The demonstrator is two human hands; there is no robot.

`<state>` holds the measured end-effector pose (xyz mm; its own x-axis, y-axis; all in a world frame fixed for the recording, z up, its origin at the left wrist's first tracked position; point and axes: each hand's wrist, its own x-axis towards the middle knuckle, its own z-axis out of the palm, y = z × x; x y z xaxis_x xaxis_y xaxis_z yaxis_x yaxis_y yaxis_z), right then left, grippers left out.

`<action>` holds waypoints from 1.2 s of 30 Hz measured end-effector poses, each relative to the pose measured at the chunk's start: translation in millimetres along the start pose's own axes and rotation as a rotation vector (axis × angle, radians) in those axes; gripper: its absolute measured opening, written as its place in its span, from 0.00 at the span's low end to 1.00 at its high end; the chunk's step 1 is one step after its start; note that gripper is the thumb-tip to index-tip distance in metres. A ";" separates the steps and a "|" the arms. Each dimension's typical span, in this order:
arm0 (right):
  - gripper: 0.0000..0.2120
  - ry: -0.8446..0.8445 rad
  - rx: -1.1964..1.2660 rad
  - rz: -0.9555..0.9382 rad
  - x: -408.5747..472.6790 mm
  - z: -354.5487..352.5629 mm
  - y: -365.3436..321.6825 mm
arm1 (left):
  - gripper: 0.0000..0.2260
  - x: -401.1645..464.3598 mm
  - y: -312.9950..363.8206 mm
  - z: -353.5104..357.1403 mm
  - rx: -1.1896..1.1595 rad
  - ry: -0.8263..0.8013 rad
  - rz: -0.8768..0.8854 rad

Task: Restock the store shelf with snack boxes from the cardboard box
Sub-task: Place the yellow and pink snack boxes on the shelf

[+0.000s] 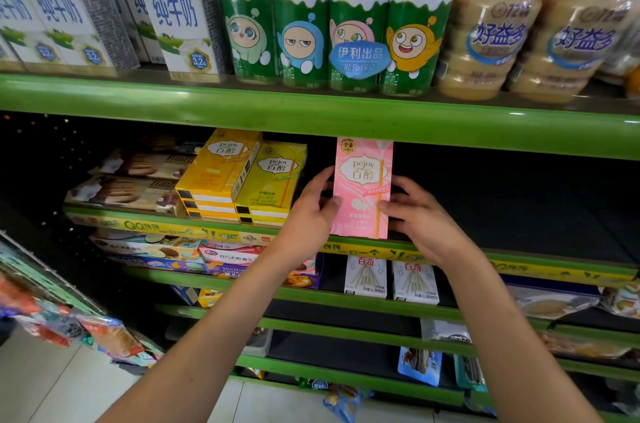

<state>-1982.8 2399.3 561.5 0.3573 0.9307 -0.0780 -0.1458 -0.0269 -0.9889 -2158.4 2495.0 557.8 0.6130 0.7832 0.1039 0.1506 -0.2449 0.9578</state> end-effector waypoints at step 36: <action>0.18 0.208 -1.131 -0.221 -3.3 38.8 9.4 | 0.16 -48.0 16.5 -56.4 0.765 0.183 0.433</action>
<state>-2021.1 2410.1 557.4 0.4310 0.8811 0.1944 0.8048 -0.2780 -0.5243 -2229.1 2485.6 583.8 0.6125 0.5967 0.5184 0.4505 -0.8024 0.3914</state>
